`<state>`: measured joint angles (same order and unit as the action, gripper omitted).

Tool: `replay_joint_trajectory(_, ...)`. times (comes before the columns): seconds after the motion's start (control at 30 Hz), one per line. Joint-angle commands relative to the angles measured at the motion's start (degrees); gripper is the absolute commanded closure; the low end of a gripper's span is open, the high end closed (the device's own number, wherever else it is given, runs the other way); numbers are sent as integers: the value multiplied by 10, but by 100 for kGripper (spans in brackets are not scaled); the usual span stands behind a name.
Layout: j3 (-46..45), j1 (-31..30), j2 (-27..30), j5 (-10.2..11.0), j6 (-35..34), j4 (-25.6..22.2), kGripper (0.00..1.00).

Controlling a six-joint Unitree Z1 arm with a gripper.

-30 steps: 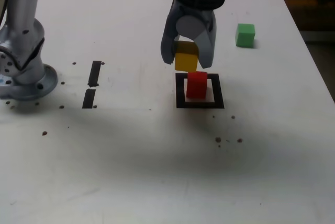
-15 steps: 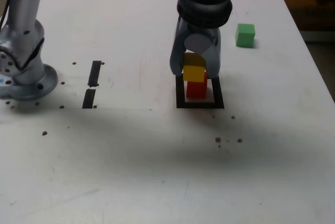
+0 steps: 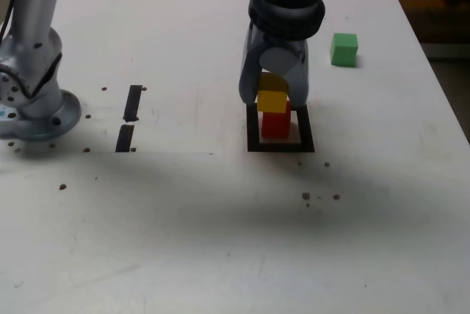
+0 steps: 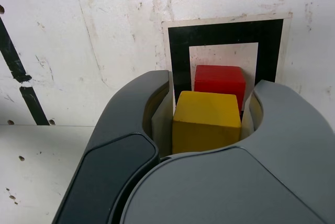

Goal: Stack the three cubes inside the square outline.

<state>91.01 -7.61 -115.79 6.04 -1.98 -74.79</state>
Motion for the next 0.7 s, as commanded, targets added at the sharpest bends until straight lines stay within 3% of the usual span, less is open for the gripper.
replay_joint_trajectory(0.0, 1, 1, -3, 0, -1, 2, 72)
replay_joint_trajectory(0.67, -8, 3, -12, -1, -2, 24, 70)
